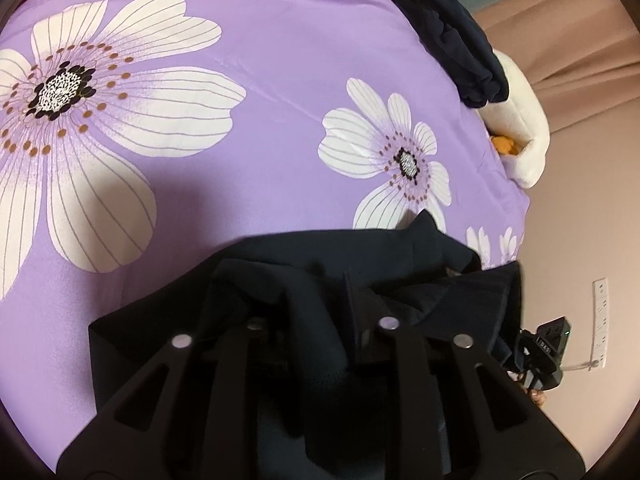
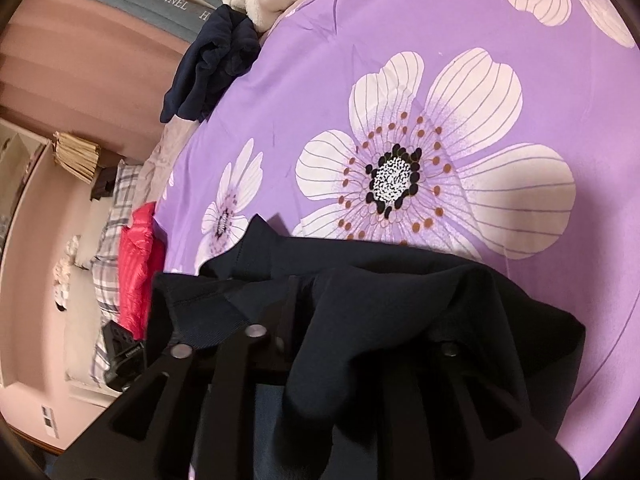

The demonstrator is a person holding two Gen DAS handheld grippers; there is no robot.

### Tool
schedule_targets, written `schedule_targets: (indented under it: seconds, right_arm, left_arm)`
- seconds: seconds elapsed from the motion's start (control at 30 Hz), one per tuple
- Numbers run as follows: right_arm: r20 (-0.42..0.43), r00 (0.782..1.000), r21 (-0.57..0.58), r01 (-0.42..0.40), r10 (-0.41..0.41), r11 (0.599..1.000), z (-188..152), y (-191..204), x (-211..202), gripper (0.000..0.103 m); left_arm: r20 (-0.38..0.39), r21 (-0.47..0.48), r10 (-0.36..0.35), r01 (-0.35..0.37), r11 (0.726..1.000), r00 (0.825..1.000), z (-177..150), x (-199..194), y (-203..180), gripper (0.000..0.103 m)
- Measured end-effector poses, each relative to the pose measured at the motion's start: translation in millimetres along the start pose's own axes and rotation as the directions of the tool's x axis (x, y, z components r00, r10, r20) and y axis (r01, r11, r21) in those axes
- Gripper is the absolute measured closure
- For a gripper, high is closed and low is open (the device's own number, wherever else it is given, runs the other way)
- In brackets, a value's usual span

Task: Fold large clothes
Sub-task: 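Carry the held hem over the collar with both tools and lower it, then open both tools and release the folded jacket onto the sheet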

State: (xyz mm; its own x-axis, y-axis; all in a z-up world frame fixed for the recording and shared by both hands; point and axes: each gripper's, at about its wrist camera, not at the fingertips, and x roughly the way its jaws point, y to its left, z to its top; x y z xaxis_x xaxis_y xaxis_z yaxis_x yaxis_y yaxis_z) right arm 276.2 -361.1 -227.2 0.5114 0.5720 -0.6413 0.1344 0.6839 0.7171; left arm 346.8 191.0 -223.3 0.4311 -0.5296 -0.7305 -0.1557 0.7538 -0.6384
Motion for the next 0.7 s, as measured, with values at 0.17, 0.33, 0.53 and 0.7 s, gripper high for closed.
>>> schedule_targets:
  seconds: [0.17, 0.33, 0.53, 0.7]
  right_arm:
    - [0.042, 0.998, 0.089, -0.060, 0.056, 0.994, 9, -4, -10, 0.050]
    - [0.076, 0.992, 0.166, -0.110, 0.099, 0.980, 22, -8, -17, 0.042]
    - [0.137, 0.964, 0.302, -0.258, 0.226, 0.918, 33, -20, -29, 0.025]
    - [0.194, 0.936, 0.296, -0.341, 0.294, 0.892, 32, -12, -52, 0.015]
  left_arm:
    - [0.113, -0.031, 0.011, -0.007, 1.000, 0.994, 12, -26, 3, 0.029]
    - [0.194, -0.076, 0.069, -0.056, 0.996, 0.979, 23, -47, 15, 0.025]
    - [0.249, -0.059, 0.113, -0.101, 0.993, 0.962, 18, -74, 21, 0.023]
    - [0.241, 0.098, 0.195, -0.224, 0.970, 0.951, -3, -77, -4, 0.023]
